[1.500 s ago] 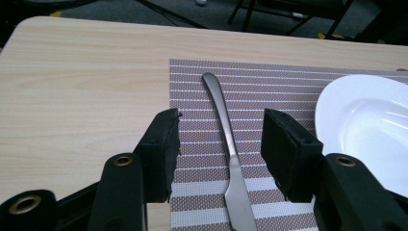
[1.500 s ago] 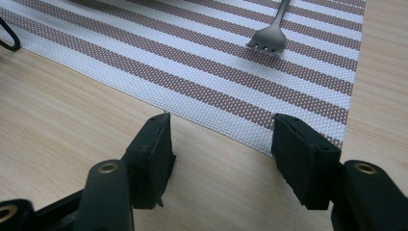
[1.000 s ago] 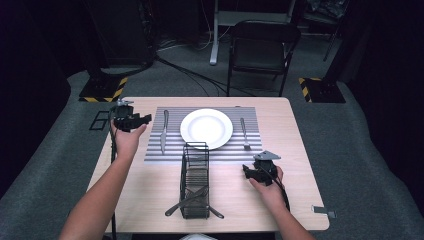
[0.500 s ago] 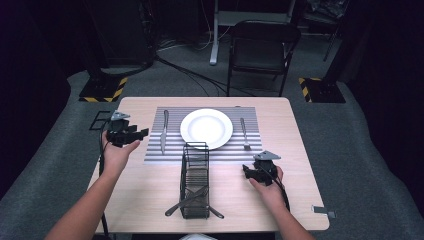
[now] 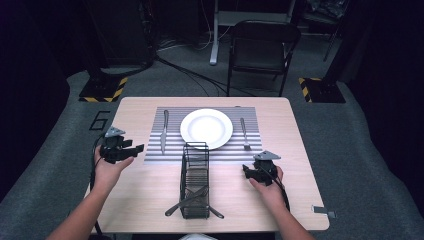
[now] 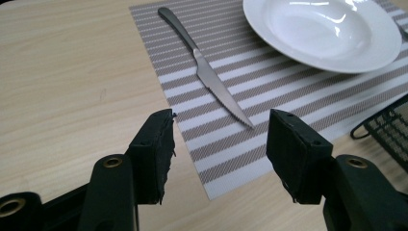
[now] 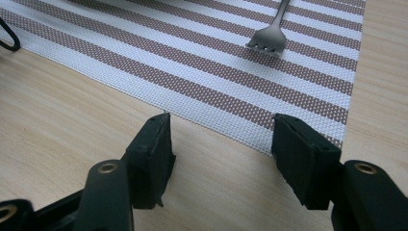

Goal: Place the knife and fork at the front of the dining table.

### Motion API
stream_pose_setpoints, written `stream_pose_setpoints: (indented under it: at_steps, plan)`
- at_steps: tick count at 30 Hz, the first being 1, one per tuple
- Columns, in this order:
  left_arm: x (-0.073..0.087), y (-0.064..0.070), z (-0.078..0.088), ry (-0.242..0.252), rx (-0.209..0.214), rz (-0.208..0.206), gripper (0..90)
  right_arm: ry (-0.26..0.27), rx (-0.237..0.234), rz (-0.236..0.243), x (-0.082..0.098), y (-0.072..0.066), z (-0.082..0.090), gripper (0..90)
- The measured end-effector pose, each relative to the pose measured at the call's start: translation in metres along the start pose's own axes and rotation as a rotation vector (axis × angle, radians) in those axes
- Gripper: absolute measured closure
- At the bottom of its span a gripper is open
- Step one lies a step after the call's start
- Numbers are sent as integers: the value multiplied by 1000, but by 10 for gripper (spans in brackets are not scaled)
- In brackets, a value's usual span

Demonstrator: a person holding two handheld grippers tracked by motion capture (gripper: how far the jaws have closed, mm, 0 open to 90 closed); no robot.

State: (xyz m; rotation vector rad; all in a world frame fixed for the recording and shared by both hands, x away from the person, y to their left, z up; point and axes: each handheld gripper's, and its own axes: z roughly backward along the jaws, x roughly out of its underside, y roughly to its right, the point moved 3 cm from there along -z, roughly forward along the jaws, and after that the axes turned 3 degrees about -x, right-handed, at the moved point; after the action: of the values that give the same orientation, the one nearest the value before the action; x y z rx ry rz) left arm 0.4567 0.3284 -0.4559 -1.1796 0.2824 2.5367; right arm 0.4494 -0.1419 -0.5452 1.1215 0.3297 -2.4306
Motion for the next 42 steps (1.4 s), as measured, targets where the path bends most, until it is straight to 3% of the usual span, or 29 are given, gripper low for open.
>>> stream_pose_setpoints:
  at_steps: [6,12,26,29,42]
  plan:
    - [23,1,-6,-27,0,-20,425,-1,1,0,0,0,0,391]
    - [39,-1,-11,-34,9,-11,425,-1,1,0,0,0,0,391]
    - [61,-7,-15,-9,-10,4,426,-1,0,0,0,0,0,391]
    - [66,-9,-17,-16,-22,-13,426,-1,0,0,0,0,0,391]
    - [79,-20,-24,-29,-28,29,425,0,0,0,0,0,0,391]
